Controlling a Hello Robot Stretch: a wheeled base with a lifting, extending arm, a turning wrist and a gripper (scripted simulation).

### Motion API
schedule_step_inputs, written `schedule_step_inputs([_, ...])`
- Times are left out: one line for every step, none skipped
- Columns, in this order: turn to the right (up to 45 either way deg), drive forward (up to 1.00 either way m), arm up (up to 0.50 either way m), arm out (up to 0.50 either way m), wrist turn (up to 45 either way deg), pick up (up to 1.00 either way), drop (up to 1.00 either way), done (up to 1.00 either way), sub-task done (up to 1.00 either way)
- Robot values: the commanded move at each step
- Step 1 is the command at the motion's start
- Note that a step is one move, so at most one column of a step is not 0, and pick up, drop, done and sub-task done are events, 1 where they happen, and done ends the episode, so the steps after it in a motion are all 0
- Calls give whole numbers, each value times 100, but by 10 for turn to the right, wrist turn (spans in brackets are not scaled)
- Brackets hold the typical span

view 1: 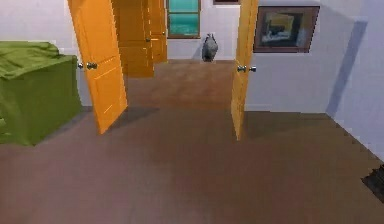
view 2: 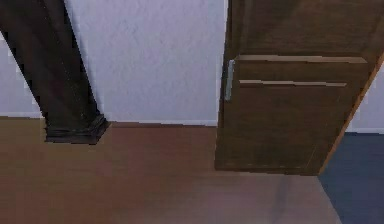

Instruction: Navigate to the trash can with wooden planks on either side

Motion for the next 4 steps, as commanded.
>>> schedule_step_inputs([-30, 0, 0, 0, 0, 0, 0, 0, 0])
schedule_step_inputs([390, 0, 0, 0, 0, 0, 0, 0, 0])
schedule_step_inputs([0, 15, 0, 0, 0, 0, 0, 0, 0])
schedule_step_inputs([-450, 0, 0, 0, 0, 0, 0, 0, 0])
